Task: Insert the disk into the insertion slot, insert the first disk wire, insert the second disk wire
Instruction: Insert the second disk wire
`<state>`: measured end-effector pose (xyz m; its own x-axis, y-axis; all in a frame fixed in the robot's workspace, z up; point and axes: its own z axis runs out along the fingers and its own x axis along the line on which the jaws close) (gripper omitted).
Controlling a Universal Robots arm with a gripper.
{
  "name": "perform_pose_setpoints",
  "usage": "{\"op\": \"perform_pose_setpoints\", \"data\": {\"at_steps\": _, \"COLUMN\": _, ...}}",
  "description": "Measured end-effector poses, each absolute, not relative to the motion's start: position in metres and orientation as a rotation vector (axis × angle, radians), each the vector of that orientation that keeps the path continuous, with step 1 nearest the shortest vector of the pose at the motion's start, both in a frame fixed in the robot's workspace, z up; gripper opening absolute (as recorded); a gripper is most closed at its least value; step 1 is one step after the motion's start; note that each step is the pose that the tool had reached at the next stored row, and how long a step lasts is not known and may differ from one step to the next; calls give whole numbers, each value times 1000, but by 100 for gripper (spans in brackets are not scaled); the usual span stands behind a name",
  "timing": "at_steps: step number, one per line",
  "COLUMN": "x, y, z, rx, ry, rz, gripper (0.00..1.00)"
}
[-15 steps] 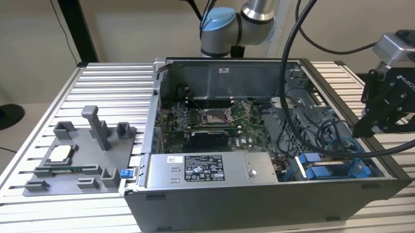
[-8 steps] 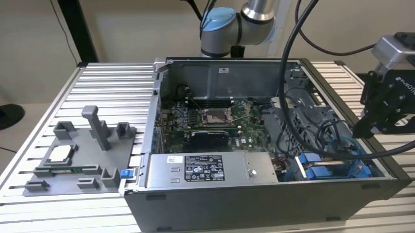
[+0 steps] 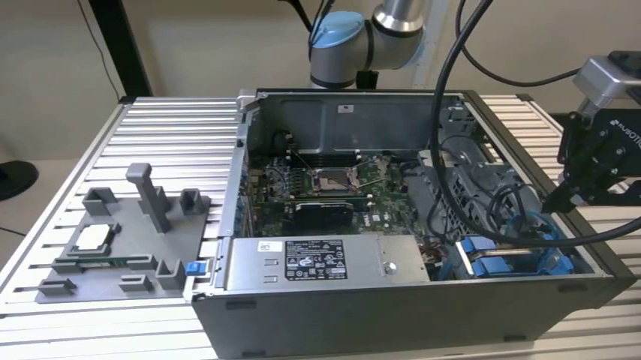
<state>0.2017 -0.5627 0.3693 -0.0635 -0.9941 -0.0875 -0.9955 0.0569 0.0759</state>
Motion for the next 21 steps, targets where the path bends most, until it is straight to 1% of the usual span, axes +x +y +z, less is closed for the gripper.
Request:
{"op": "perform_pose_setpoints", "data": {"at_steps": 13, "x": 201, "y": -563, "z": 370, "rx": -2142, "ry": 2275, "rz": 181, "gripper": 0}}
{"op": "perform_pose_setpoints", "data": {"at_steps": 21, "x": 185, "y": -563, "z": 379, "rx": -2142, "ry": 2275, "rz": 181, "gripper": 0}}
